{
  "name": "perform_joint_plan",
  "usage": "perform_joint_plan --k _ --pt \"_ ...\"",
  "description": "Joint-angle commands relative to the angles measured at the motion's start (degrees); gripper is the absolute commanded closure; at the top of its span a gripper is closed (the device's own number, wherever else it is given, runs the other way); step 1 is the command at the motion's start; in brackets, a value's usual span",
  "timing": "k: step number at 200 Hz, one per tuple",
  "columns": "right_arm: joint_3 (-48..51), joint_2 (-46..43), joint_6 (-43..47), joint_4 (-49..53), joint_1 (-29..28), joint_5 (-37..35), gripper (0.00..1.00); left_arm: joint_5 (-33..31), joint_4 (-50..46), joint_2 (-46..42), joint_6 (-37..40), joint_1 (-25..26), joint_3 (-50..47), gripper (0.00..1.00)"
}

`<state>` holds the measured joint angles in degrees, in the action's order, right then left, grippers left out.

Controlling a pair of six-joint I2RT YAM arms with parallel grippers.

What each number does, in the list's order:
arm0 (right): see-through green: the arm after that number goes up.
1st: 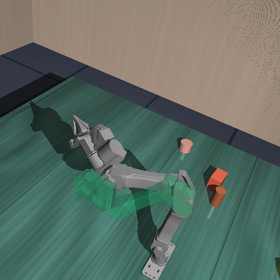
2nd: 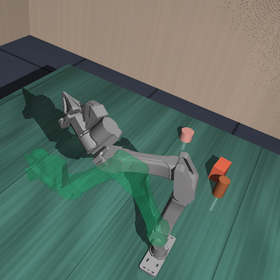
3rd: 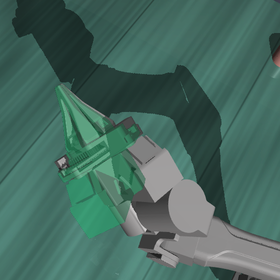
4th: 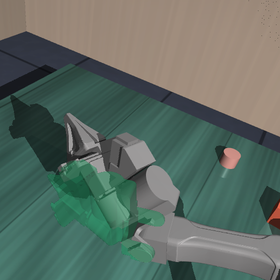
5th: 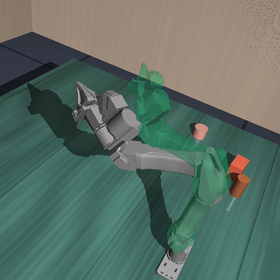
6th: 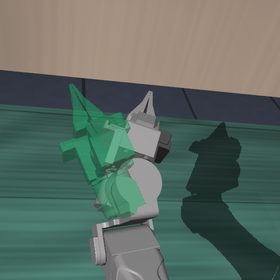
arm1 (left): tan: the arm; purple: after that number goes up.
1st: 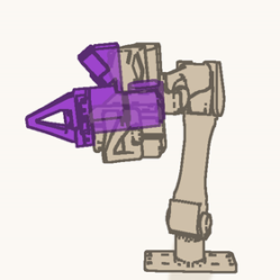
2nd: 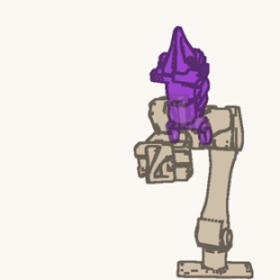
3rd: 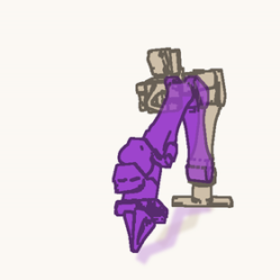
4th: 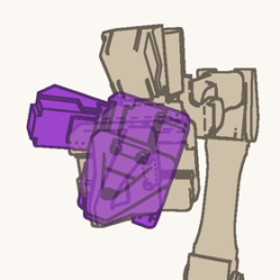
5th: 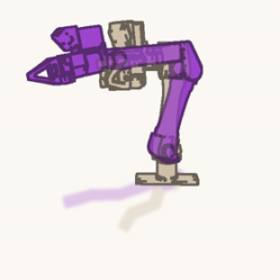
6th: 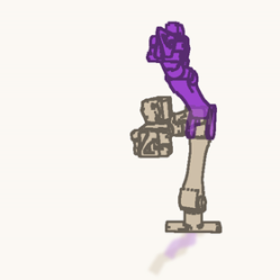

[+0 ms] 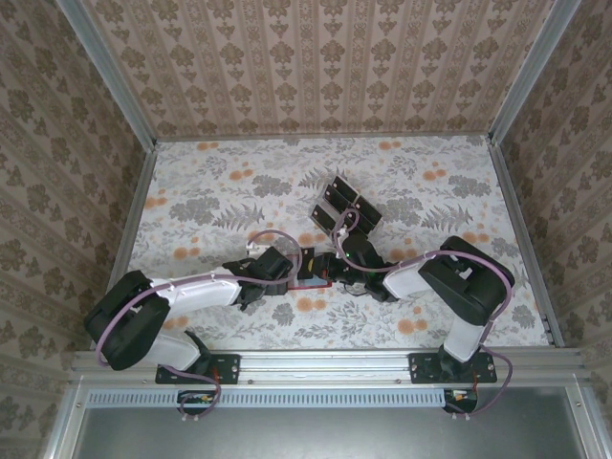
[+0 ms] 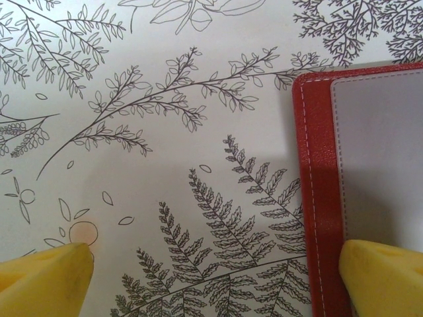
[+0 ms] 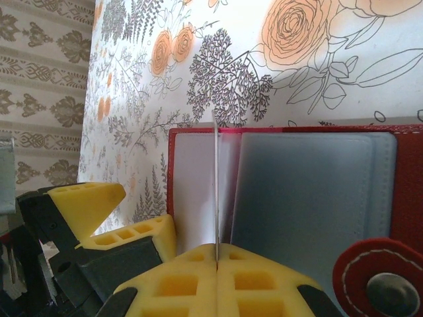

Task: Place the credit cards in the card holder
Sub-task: Insert the credit card into the card slot.

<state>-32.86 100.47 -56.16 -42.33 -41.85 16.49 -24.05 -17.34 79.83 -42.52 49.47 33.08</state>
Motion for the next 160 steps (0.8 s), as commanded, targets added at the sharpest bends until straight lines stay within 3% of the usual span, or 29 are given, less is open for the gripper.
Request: perform_joint_plan --k 1,160 --pt "1.28 0.8 -0.88 -2.32 -0.27 -0.91 1.0 -1.33 -3.22 1.49 -0.99 -0.18 -1.96 0.0" --pt "2.09 1.92 -1.74 -3.76 -0.01 -0.59 1.0 -1.2 -2.9 1.7 -0.83 -0.17 -2.36 0.0"
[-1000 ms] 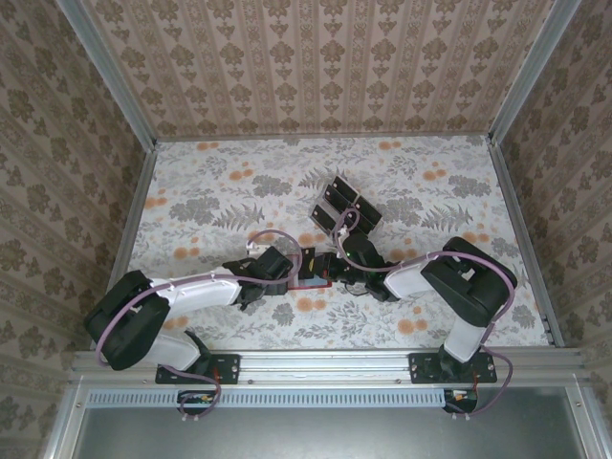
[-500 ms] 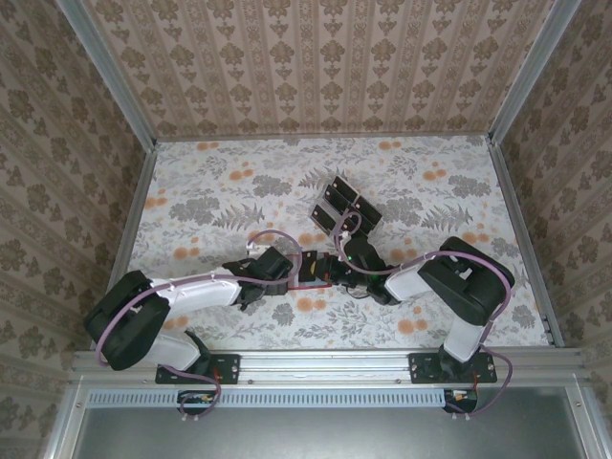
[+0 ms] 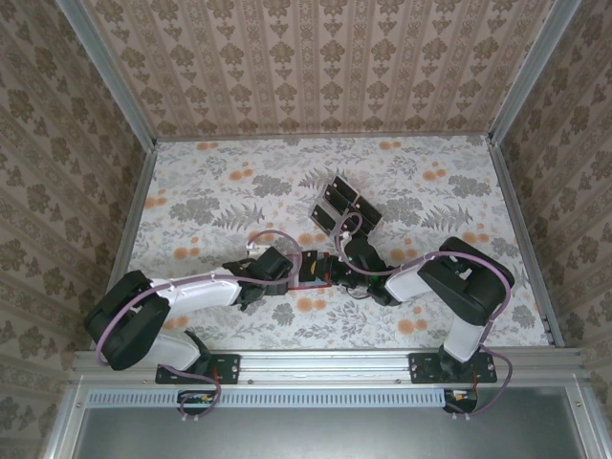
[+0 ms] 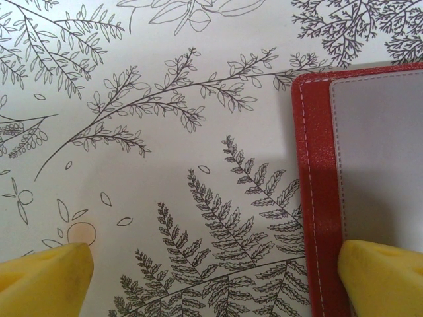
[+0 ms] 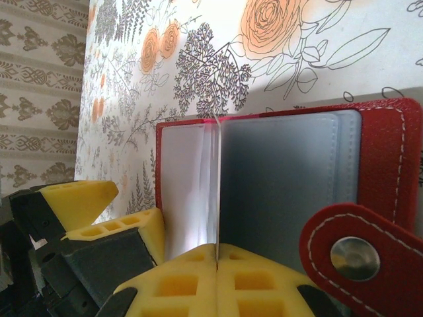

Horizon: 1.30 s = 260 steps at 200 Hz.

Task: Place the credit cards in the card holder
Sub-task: Insert the credit card into the card slot.

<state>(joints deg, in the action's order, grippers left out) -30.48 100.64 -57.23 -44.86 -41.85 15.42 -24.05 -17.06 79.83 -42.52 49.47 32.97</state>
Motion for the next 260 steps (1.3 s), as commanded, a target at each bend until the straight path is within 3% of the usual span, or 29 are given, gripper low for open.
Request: perform_joint_plan --k 1,123,260 --pt "-0.29 1.79 -0.68 -1.25 -0.04 0.48 1.0 -1.18 -3.17 1.67 -0.86 -0.21 -2.28 0.0" --pt "-0.37 5.8 -3.74 -7.94 -0.2 3.94 1.0 -1.11 -2.87 1.75 -0.79 -0.24 -2.43 0.0" --pt "1.22 4.94 -4.51 -4.53 -0.21 4.99 1.0 -1.22 -3.02 1.72 -0.7 -0.17 -2.47 0.0"
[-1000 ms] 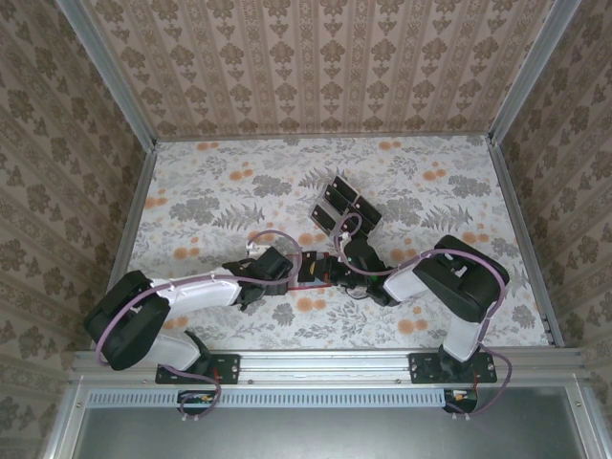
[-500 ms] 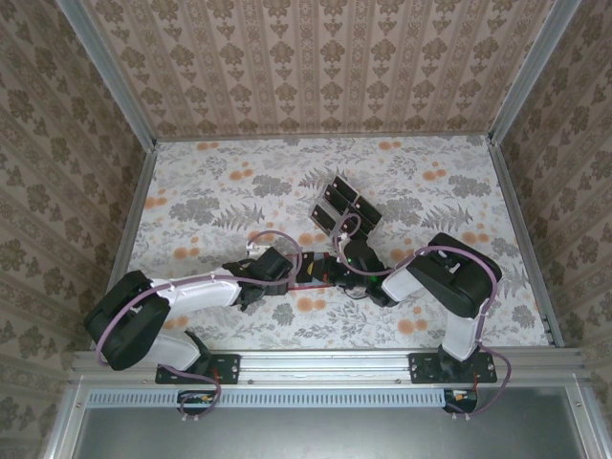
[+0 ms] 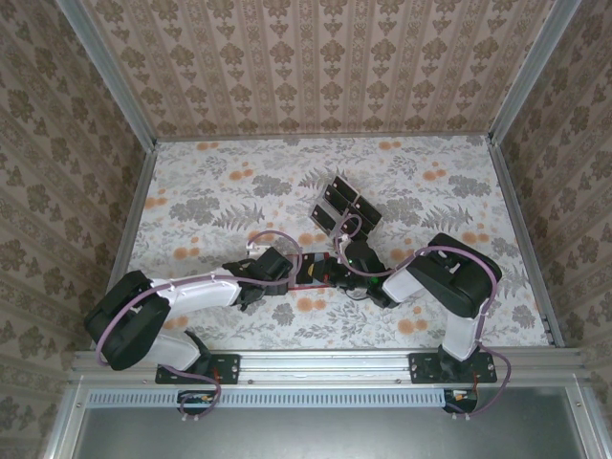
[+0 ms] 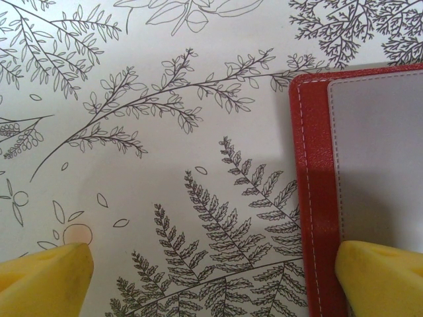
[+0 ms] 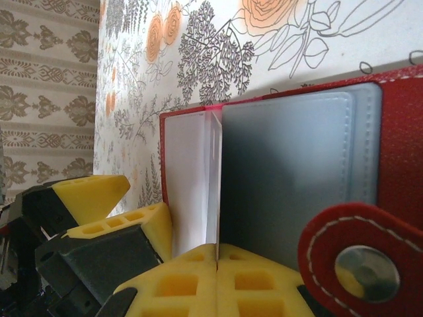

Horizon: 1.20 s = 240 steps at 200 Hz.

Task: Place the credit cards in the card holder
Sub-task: Insert the credit card into the card slot.

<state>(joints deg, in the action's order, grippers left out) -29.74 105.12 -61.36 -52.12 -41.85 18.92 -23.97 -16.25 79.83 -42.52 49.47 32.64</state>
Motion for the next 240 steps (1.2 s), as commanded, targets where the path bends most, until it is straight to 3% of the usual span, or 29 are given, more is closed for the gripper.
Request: perform_joint_plan --k 1,89,240 --pt "0.43 0.49 -0.4 2.85 -0.23 1.52 1.0 -1.28 -3.81 1.68 -0.67 -0.17 -2.15 0.0" --pt "-2.5 -1.0 -0.6 12.19 -0.24 3.14 1.0 -1.36 -3.83 1.73 -0.76 -0.21 -2.07 0.0" --pt "-4.9 1.52 -0.7 14.54 -0.03 5.41 1.0 -1.38 -3.74 1.71 -0.74 -0.23 -2.32 0.0"
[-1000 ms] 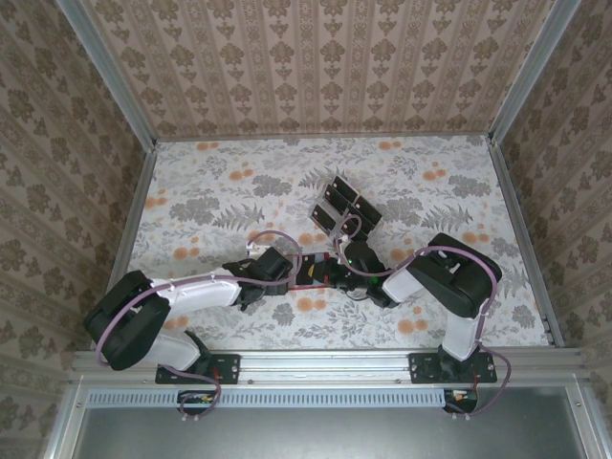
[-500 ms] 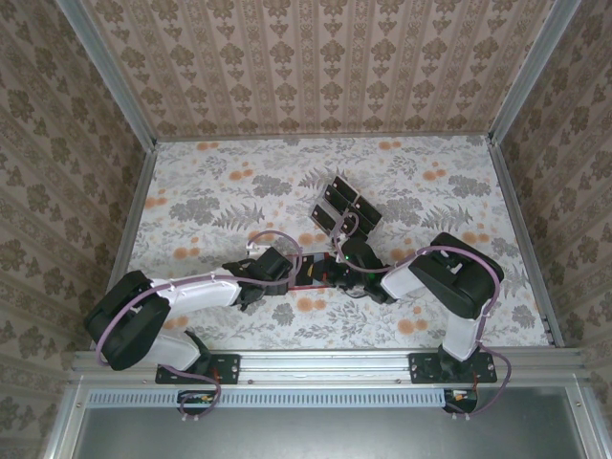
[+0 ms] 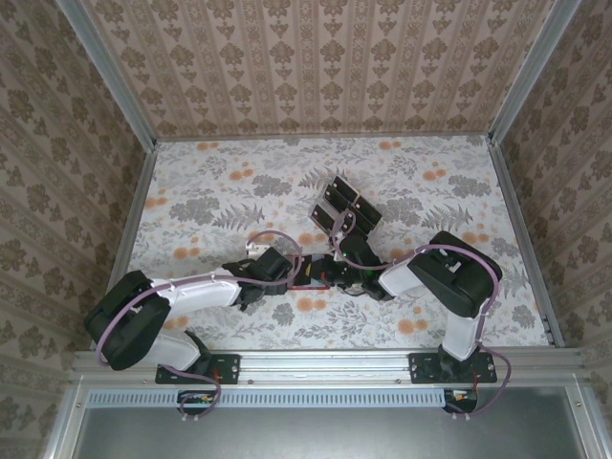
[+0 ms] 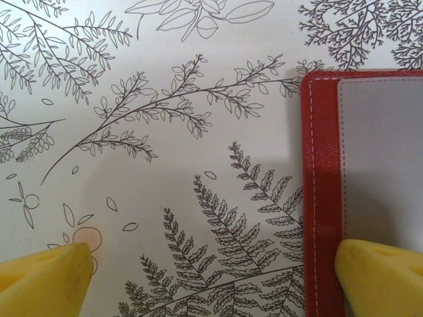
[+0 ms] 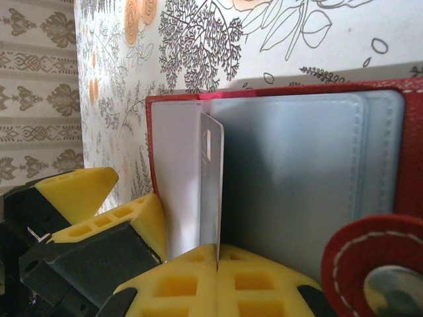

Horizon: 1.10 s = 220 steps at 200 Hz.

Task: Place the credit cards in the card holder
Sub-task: Insert the credit card into the card slot.

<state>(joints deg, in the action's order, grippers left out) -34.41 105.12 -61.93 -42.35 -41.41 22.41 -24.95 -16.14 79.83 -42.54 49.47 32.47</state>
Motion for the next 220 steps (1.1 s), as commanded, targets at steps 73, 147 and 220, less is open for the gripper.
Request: perform_joint_plan --k 73,147,220 --pt "-0.64 2.44 -0.3 4.92 -0.37 1.6 1.0 -0.27 -3.85 1.62 -0.67 -0.17 -2.15 0.0" --pt "-2.41 2.99 0.75 7.59 -0.42 2.06 1.0 -0.38 -4.1 1.26 -0.34 -0.29 -1.44 0.0" --pt "-7.42 -4.38 7.61 24.5 -0.24 -1.52 0.63 0.06 -6.9 -5.5 2.04 -4.96 1.56 0.0"
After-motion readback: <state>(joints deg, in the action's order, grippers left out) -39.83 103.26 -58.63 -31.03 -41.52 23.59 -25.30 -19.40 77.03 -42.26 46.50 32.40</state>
